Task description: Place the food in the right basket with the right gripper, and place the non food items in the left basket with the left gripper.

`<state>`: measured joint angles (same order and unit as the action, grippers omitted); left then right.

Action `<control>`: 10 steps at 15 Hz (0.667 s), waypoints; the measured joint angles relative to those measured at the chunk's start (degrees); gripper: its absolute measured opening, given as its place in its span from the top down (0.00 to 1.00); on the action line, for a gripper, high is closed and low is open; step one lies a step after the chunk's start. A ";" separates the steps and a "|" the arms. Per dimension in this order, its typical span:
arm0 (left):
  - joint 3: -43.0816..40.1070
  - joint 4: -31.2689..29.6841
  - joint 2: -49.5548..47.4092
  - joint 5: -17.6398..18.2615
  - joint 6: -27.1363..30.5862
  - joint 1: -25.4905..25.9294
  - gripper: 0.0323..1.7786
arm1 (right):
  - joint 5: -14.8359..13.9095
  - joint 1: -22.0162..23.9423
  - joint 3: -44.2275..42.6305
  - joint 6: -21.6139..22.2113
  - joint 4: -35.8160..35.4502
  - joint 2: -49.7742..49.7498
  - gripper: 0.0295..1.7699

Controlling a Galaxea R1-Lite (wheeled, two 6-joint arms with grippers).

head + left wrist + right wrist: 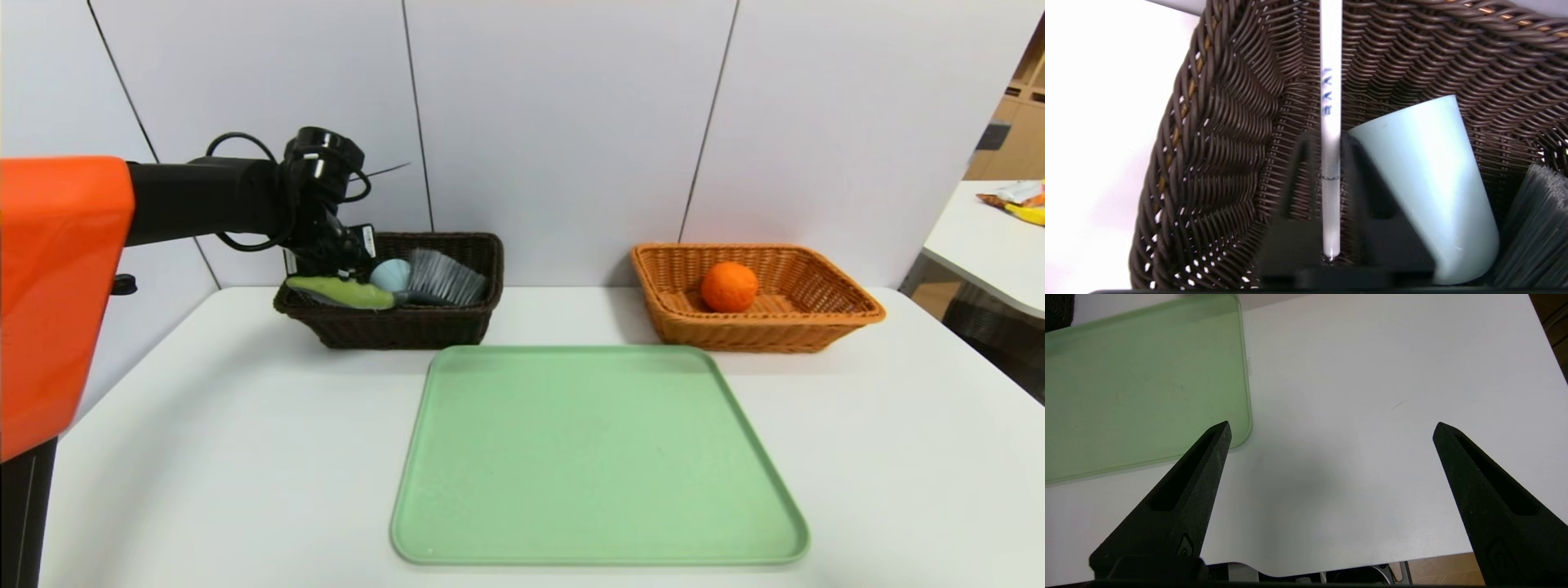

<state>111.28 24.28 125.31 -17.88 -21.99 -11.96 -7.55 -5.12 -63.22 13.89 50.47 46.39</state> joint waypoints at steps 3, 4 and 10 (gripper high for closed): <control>0.00 0.00 0.30 -0.02 0.15 0.02 0.54 | 0.02 -0.02 -0.17 0.00 -0.06 0.50 0.04; 0.00 0.00 0.35 -0.09 0.22 0.02 0.48 | 0.02 -0.05 -0.15 0.00 -0.06 0.69 0.04; 0.00 0.20 -7.17 0.77 5.68 -0.30 0.24 | 0.02 -0.05 -0.61 -0.09 -0.11 1.05 0.04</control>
<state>111.28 24.48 118.14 -17.12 -16.31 -12.26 -7.52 -5.17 -63.83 13.80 50.36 47.43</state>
